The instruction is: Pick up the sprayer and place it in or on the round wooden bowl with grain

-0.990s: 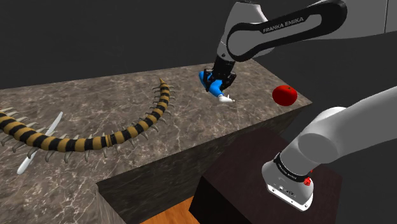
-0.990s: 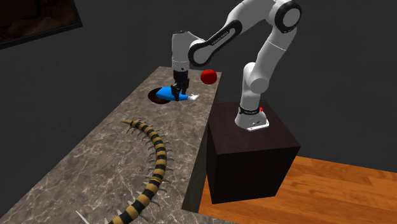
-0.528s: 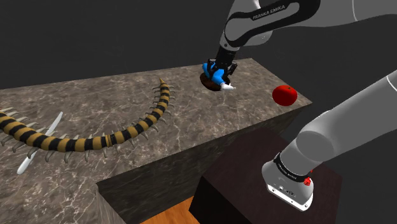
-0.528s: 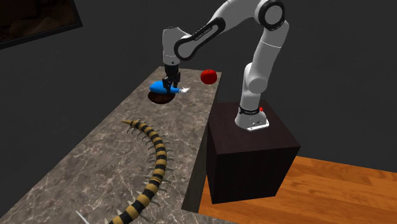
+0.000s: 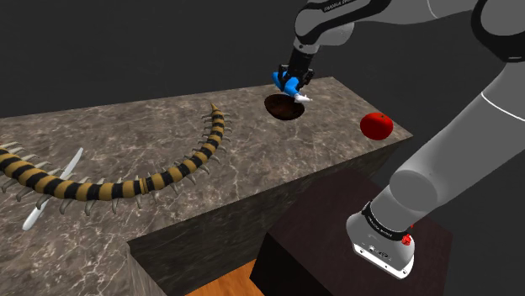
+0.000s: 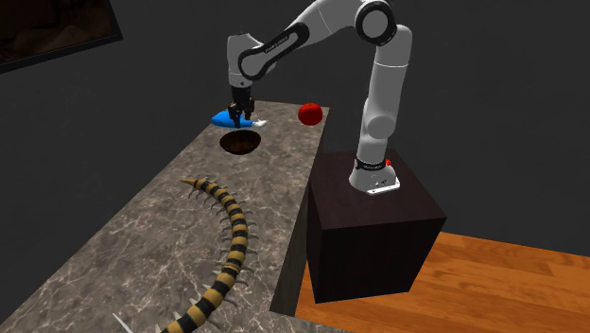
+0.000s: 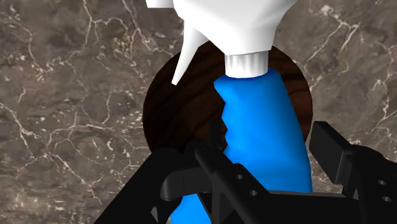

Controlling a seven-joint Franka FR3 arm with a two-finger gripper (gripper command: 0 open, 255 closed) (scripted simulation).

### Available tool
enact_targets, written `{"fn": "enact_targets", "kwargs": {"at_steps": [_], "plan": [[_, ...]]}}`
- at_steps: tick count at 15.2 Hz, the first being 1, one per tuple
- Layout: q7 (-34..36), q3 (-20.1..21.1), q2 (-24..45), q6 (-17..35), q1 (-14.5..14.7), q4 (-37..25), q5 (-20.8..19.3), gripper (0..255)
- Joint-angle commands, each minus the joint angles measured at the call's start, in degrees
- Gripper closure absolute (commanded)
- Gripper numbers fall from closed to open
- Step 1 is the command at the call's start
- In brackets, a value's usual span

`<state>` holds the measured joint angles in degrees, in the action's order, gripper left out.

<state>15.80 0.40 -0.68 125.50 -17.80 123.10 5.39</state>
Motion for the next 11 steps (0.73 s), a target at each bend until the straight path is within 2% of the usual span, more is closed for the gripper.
{"fn": "enact_targets", "kwargs": {"at_steps": [1,11], "plan": [[-0.94,-0.41,2.4,0.62,-0.39,-1.72,0.06,255],[-1.73,-0.3,6.29,7.95,-0.34,1.73,0.65,255]]}}
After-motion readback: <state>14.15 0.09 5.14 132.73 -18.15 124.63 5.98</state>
